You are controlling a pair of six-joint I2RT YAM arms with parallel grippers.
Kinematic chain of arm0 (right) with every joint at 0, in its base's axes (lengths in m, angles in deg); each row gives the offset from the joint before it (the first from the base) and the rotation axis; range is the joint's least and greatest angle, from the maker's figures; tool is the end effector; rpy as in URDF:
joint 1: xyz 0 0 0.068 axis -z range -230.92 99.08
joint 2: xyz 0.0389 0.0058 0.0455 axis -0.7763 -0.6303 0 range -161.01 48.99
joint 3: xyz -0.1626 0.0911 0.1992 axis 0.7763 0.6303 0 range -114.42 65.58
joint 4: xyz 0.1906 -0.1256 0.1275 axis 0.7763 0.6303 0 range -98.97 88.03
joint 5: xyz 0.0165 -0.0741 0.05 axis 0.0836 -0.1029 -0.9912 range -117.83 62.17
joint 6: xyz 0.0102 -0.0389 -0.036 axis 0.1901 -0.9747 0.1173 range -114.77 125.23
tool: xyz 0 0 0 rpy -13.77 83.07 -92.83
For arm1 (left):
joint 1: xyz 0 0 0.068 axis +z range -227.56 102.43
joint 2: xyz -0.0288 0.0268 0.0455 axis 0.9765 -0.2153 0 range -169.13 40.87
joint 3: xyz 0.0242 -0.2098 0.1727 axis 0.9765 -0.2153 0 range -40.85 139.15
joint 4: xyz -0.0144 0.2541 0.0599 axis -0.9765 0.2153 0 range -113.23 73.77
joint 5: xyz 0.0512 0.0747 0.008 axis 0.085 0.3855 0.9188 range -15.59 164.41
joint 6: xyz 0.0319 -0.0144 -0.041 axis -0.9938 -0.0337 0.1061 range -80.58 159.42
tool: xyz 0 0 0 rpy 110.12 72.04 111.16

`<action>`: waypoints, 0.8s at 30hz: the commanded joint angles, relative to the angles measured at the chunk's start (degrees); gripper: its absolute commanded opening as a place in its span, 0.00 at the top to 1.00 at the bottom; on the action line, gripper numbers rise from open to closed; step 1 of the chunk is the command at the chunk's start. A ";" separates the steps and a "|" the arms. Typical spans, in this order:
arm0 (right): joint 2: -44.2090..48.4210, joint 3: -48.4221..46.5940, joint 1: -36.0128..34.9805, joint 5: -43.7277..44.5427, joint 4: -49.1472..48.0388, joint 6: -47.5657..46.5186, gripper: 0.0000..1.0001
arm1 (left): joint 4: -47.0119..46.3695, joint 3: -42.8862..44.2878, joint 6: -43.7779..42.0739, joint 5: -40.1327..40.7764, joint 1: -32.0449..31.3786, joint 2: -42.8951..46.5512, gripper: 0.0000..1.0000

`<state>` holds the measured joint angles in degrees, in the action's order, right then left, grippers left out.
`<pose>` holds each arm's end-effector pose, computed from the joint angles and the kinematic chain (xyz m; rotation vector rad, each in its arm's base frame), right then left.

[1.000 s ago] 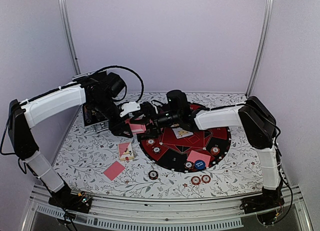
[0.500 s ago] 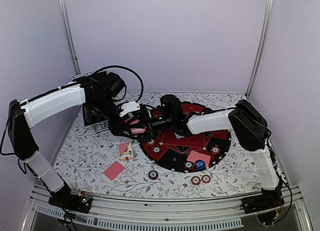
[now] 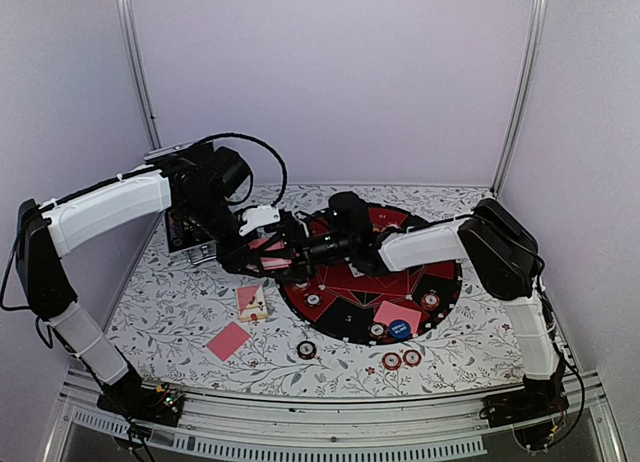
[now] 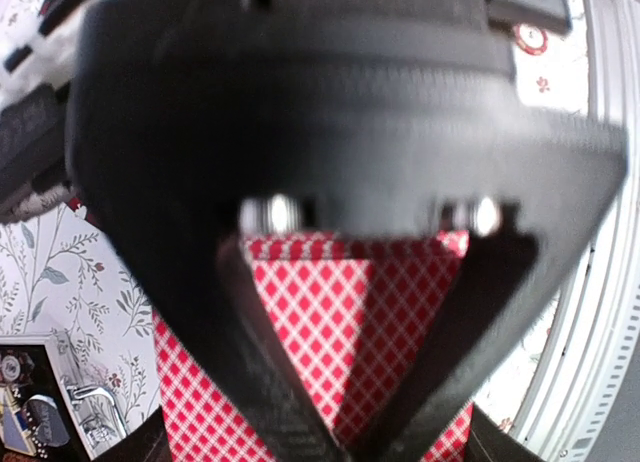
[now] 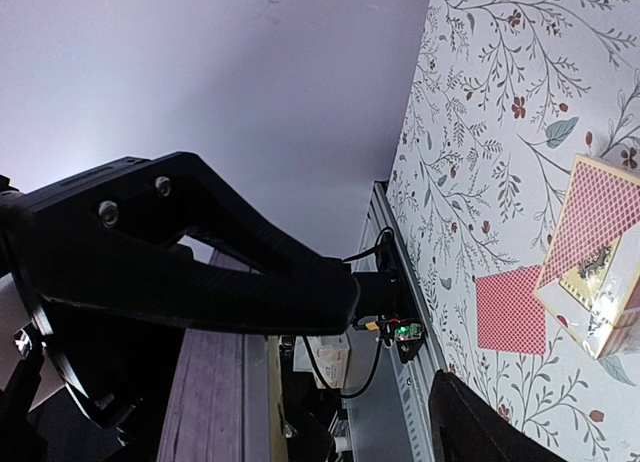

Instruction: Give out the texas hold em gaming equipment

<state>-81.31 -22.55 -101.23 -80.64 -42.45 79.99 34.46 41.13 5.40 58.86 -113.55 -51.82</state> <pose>0.3020 0.4082 0.1804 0.4293 -2.2361 -2.0758 0.2566 -0.1981 0.2899 1.6330 2.2078 -0.3837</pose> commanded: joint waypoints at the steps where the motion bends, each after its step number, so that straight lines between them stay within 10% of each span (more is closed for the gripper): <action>1: 2.30 3.34 2.07 1.40 2.59 -1.38 0.29 | -1.38 0.14 -0.25 -0.97 0.30 2.49 1.00; 24: 6.52 7.77 3.83 1.18 4.49 -4.09 0.55 | -1.46 0.03 -0.41 -0.81 0.39 2.64 1.00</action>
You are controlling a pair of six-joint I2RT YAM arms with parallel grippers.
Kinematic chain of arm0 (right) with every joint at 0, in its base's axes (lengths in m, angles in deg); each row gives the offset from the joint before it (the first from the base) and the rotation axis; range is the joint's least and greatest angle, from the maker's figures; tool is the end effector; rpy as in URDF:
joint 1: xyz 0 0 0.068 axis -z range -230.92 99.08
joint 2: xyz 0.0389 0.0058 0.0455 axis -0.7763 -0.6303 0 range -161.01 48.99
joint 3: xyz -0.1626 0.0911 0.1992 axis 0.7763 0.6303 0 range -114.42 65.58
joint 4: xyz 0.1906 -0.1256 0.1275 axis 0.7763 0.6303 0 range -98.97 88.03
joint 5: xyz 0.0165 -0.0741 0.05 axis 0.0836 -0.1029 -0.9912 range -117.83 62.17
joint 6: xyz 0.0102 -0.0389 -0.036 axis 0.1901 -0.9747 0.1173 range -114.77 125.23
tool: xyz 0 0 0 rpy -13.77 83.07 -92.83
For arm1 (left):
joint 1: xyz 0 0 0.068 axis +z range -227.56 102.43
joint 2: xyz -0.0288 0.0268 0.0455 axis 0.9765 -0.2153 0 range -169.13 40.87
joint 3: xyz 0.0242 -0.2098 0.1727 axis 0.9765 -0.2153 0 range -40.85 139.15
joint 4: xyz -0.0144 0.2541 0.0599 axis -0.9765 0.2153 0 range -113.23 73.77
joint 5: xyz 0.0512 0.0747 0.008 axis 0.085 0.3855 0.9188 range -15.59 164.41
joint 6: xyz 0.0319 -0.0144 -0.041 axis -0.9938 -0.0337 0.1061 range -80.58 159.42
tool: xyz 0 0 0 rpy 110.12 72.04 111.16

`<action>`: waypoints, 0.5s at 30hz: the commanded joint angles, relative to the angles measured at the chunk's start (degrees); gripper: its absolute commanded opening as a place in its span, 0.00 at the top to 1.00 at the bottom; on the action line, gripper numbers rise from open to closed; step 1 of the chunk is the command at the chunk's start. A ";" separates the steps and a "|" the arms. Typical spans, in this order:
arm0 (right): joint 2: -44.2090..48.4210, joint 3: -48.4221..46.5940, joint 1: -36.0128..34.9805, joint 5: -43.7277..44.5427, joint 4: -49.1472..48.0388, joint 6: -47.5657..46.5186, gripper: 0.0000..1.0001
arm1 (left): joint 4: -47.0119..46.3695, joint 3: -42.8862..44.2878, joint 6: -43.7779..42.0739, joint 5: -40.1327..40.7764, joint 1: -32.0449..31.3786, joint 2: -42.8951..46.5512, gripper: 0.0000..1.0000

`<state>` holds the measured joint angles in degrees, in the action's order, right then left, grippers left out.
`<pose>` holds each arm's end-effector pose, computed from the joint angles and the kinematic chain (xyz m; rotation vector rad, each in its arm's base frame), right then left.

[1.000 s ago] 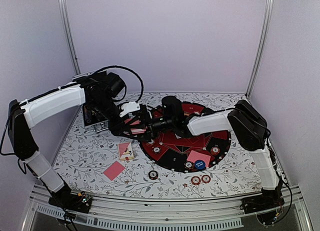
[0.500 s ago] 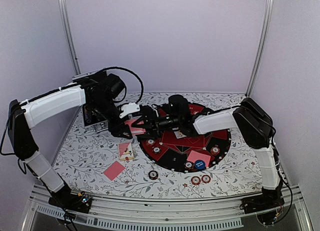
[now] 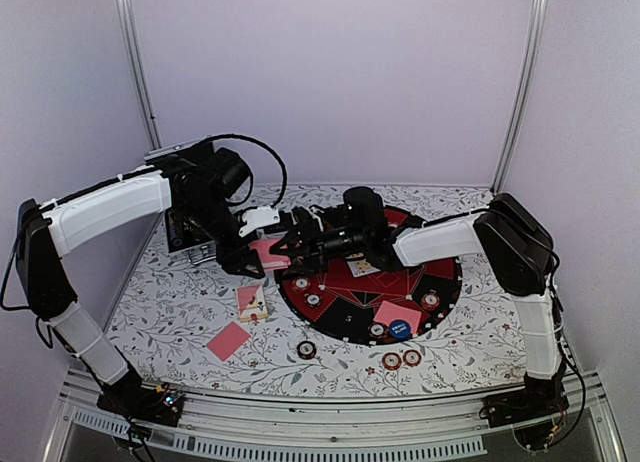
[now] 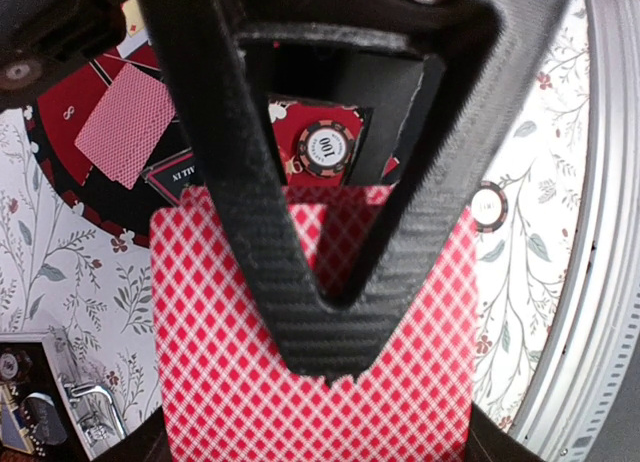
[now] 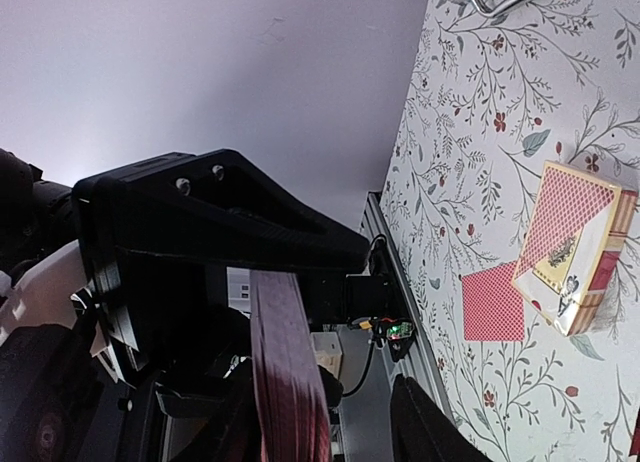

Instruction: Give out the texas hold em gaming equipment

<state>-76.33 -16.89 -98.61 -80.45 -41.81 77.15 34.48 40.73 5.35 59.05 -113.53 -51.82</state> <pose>0.3071 0.3793 0.1897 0.4212 -2.2917 -2.0961 0.2562 -0.1976 0.2879 1.6363 2.2148 -0.3797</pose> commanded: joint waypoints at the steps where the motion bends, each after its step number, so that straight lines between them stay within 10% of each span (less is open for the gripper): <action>1: 1.84 2.26 1.23 0.95 3.88 -1.30 0.56 | -1.54 0.42 -0.39 -1.07 0.35 2.68 1.00; 15: 5.34 5.36 2.84 0.40 4.45 -2.21 0.66 | -1.55 0.75 -0.38 -1.11 0.37 2.34 1.00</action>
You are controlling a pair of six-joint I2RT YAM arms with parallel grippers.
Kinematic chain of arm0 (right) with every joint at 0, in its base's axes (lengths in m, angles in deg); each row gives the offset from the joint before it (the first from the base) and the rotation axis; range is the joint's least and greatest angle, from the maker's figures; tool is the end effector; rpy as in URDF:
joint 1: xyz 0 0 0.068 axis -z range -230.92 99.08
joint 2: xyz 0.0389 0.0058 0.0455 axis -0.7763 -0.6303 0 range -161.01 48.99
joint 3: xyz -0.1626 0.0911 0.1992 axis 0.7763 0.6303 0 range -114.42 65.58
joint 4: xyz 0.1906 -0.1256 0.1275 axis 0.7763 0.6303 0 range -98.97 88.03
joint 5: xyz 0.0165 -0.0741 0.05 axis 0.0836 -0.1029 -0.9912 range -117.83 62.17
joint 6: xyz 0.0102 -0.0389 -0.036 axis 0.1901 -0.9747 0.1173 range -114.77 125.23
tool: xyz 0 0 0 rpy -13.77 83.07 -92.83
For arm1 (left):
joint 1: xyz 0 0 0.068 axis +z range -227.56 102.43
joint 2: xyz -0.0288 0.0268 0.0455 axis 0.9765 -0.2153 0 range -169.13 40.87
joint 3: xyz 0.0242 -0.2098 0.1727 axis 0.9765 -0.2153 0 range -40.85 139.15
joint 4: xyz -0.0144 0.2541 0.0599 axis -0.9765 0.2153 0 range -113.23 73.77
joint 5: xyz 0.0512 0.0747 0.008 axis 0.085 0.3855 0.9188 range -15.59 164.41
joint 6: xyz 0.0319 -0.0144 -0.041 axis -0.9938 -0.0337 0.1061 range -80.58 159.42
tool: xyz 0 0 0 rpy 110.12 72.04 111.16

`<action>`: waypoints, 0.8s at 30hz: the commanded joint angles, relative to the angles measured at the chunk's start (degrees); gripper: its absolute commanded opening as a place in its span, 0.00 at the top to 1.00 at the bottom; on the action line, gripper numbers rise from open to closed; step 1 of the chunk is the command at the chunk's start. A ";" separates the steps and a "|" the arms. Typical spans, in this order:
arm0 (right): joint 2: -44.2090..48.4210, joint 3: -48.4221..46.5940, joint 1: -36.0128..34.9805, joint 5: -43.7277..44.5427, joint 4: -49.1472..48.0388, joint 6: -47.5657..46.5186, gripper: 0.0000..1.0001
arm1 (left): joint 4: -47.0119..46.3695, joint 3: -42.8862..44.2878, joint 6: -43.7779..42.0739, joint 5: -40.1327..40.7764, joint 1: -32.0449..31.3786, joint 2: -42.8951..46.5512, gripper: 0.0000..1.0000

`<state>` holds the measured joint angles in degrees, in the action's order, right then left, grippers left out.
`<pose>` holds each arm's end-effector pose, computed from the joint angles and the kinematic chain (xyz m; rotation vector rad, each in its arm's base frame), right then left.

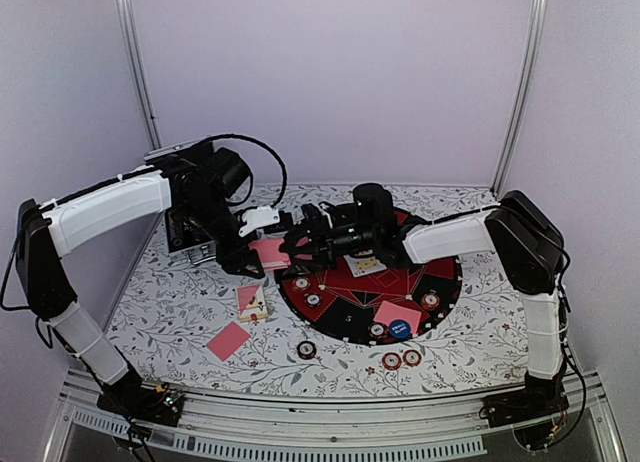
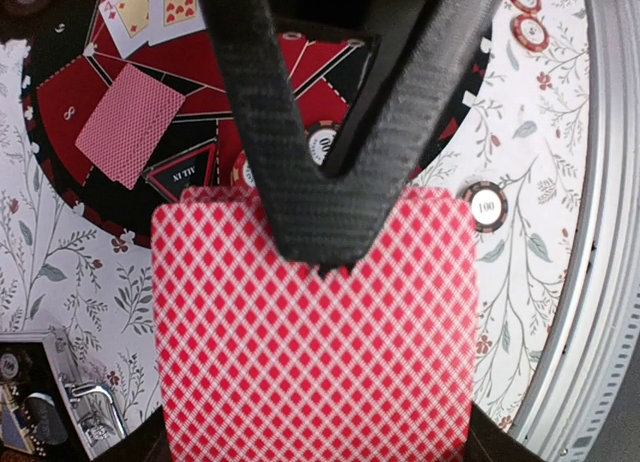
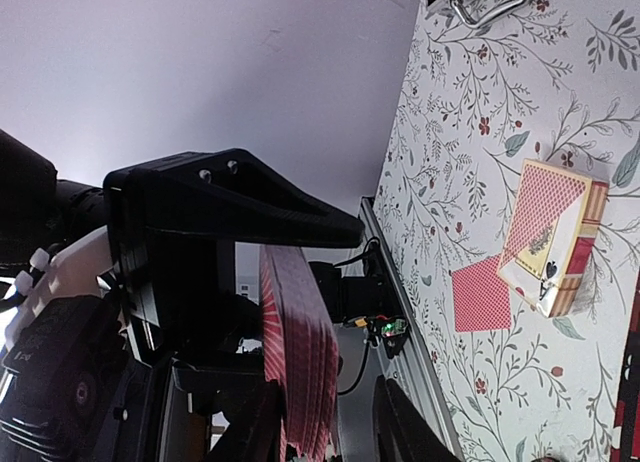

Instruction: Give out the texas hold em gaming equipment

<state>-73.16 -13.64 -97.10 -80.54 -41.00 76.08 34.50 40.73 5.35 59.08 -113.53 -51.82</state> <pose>0.3082 0.3620 0.1961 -0.4023 2.3012 2.0823 0.2562 -0.1975 0.2879 1.6363 2.2153 -0.3790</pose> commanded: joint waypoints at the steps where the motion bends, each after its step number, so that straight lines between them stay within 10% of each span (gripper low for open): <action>1: 2.57 2.14 1.36 0.50 3.72 -1.22 0.64 | -1.57 0.81 -0.38 -1.11 0.37 2.27 1.00; 7: 3.66 1.84 0.31 1.35 3.84 -1.92 0.27 | -1.57 1.29 -0.39 -1.28 0.36 1.89 1.00; 24: -1.72 -5.73 -2.53 0.77 2.92 0.22 0.20 | -1.29 1.95 -0.24 -1.28 0.36 1.37 1.00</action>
<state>-72.65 -15.71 -98.80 -79.84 -37.86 76.15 34.46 40.86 5.35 58.60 -113.53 -51.66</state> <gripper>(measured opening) 0.802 0.657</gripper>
